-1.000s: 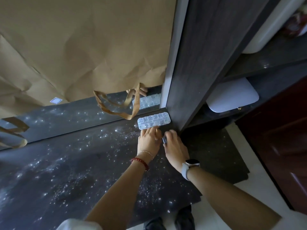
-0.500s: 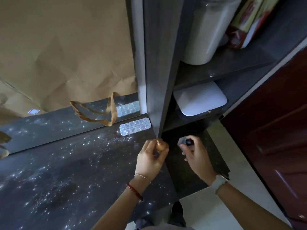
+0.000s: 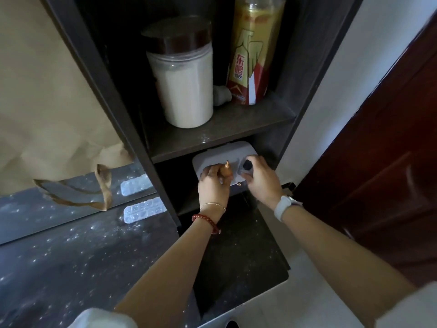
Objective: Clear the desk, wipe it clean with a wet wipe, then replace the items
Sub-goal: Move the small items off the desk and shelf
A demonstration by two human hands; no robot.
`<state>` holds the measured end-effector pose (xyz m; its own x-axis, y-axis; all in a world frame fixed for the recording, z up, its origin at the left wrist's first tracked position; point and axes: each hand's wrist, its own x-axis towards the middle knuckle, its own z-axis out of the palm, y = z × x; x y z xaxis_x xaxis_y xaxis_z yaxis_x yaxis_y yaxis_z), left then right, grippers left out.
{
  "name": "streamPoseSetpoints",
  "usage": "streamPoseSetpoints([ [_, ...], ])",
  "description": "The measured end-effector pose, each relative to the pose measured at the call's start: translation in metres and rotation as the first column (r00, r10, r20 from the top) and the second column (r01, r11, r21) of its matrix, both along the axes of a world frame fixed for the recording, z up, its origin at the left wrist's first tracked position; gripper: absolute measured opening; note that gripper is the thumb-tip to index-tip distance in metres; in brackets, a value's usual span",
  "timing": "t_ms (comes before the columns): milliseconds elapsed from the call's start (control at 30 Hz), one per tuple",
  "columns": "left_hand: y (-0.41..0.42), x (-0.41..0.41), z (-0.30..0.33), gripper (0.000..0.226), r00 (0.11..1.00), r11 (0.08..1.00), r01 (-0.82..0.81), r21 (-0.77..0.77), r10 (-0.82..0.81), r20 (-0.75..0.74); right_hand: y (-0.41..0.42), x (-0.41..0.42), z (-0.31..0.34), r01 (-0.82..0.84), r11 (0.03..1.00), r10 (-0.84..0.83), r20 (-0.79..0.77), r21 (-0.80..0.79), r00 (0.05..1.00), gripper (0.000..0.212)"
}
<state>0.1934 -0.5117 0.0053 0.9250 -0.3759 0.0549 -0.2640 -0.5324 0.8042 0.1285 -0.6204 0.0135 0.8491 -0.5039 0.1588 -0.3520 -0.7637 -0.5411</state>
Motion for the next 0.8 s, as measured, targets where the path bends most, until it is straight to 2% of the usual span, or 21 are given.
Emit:
streamPoseSetpoints([
  [100,-0.013,0.004,-0.003,0.031,0.999,0.999,-0.047,0.008,0.047,-0.005,-0.006,0.007,-0.004,0.048,0.995,-0.044,-0.042,0.086,0.998,0.042],
  [233,-0.024,0.012,-0.007,0.033,0.998,0.998,-0.068,0.018,0.068,-0.007,-0.009,0.016,-0.005,0.194,0.945,-0.193,-0.03,0.263,0.981,0.053],
  [333,-0.023,0.01,-0.009,0.045,0.998,0.997,-0.055,0.046,0.054,0.03,-0.007,0.015,-0.01,0.175,0.919,-0.182,-0.014,0.353,0.983,0.058],
  [433,-0.011,-0.006,-0.006,0.059,0.998,0.996,-0.04,0.084,0.035,0.058,-0.002,0.005,-0.011,0.149,0.936,-0.168,0.033,0.319,0.985,0.062],
  [533,0.019,-0.035,-0.011,0.056,0.985,0.997,0.044,0.066,-0.054,0.164,0.017,-0.015,-0.014,0.122,0.949,-0.175,0.167,0.29,0.97,0.058],
  [600,0.049,-0.052,-0.022,0.048,0.962,0.993,0.078,0.084,-0.097,0.255,0.039,-0.031,-0.023,0.079,0.969,-0.141,0.262,0.233,0.955,0.05],
  [667,0.084,-0.064,-0.038,0.045,0.952,0.991,0.071,0.117,-0.102,0.289,0.065,-0.047,-0.039,0.025,0.982,-0.075,0.266,0.189,0.961,0.043],
  [733,0.124,-0.067,-0.057,0.041,0.955,0.982,0.039,0.184,-0.09,0.282,0.096,-0.06,-0.056,-0.069,0.98,0.034,0.186,0.188,0.982,0.036],
  [800,0.163,-0.064,-0.074,0.039,0.981,0.952,-0.031,0.305,-0.029,0.19,0.128,-0.065,-0.069,-0.201,0.958,0.192,0.062,0.204,0.979,0.035],
])
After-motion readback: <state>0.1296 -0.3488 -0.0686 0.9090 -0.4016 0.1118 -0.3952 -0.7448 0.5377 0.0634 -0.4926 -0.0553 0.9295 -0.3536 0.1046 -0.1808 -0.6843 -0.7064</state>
